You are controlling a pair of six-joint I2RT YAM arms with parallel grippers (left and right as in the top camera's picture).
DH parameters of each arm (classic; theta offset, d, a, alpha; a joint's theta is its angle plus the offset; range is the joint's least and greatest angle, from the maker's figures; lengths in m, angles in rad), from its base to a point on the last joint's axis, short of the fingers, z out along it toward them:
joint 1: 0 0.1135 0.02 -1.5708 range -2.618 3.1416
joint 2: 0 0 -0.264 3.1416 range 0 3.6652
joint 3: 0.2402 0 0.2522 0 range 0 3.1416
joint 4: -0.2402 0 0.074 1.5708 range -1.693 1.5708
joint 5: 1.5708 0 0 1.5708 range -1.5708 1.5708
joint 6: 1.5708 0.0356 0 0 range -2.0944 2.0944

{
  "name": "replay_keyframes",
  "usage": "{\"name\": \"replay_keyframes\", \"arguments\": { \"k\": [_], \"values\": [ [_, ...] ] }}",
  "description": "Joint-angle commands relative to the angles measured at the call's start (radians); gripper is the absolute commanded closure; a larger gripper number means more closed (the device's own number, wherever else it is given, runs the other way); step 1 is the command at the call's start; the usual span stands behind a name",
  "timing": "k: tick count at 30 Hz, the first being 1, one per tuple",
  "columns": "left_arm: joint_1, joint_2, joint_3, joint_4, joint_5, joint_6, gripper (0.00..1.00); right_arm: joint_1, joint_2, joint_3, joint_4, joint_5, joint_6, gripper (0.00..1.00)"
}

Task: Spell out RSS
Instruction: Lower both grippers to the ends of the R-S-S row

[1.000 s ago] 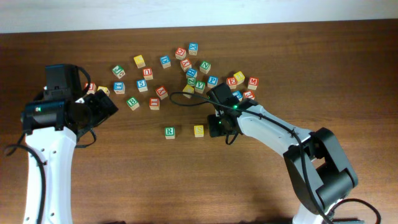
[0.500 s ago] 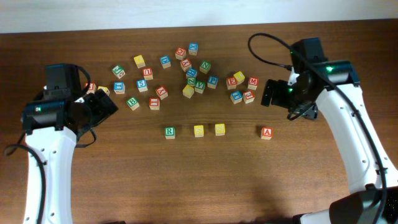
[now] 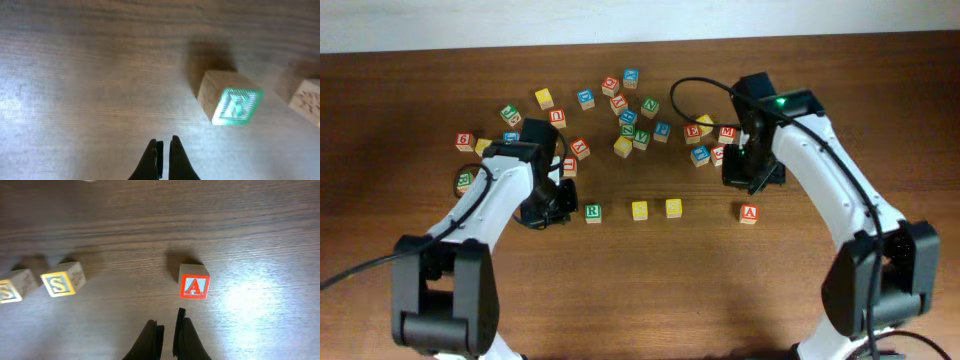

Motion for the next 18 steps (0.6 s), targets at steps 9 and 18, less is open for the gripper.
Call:
{"name": "replay_keyframes", "arguments": {
  "k": [9,18],
  "values": [
    [-0.079,0.185,-0.005,0.154,0.080,0.010,1.00,0.058,0.159,-0.022,0.089,-0.117,0.001,0.96],
    [-0.137,0.193,-0.005,0.242,0.082,-0.031,1.00,0.060,0.159,-0.159,0.274,-0.200,0.000,0.96]
  ]
}}
